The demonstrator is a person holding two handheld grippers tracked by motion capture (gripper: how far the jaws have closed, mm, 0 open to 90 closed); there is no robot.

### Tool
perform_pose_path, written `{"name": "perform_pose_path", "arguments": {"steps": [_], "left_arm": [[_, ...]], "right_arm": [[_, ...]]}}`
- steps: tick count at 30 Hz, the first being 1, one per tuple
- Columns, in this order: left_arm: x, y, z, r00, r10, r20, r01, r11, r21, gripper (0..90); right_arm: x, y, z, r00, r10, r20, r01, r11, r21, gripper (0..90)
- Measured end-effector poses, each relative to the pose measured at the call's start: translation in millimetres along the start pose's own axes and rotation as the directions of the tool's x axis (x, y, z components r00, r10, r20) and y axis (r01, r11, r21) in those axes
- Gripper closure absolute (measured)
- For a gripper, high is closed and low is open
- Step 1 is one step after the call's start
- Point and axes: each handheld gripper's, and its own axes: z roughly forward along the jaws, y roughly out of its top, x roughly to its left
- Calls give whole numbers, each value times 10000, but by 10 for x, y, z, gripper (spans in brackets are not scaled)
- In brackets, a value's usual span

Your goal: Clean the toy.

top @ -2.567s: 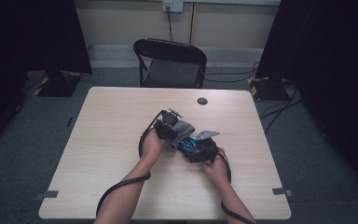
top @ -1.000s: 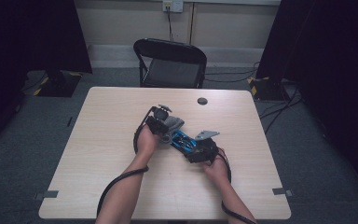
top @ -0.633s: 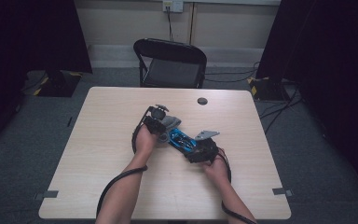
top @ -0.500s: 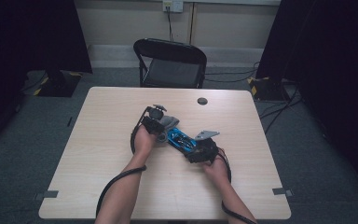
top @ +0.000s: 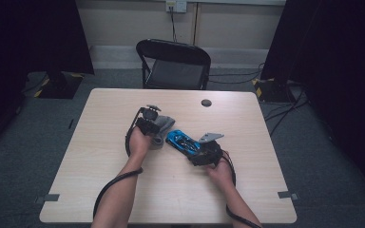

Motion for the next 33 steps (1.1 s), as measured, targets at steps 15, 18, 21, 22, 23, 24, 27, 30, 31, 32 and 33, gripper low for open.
{"name": "perform_pose_path", "arguments": {"steps": [15,18,21,22,23,24,27,30,31,32,33], "left_arm": [[29,-221,-297,9972,528,530,-508,9979,-401,740],[0,-262,-333,9955,631,712,-600,9972,-451,739],[-53,-279,-370,9930,834,842,-796,9957,-474,738],[-72,-284,-380,9924,889,853,-847,9951,-520,736],[-77,-287,-391,9911,995,880,-953,9941,-514,736],[-91,-291,-403,9907,978,946,-933,9944,-501,736],[-119,-315,-425,9892,1024,1050,-968,9937,-571,733],[-138,-338,-437,9881,1138,1034,-1084,9925,-572,733],[-145,-343,-445,9874,1209,1025,-1160,9919,-526,734],[-155,-349,-451,9871,1222,1036,-1169,9916,-554,734],[-166,-353,-460,9870,1234,1027,-1176,9912,-606,733]], "right_arm": [[3,-6,-9,10000,3,15,-3,10000,16,240],[6,-7,-11,10000,24,48,-24,10000,18,239],[10,-9,-13,10000,38,80,-38,10000,20,237],[11,-9,-14,10000,42,89,-42,10000,22,237],[11,-9,-14,10000,42,89,-42,10000,22,237],[11,-9,-14,9999,44,92,-44,10000,23,236],[17,-11,-16,9999,89,131,-90,10000,32,228],[33,-15,-18,10000,-48,63,47,9999,94,188],[31,-17,-20,10000,-22,48,22,10000,90,188],[33,-20,-25,10000,33,86,-34,9999,120,188],[34,-20,-32,9999,28,128,-30,9999,148,181]]}}
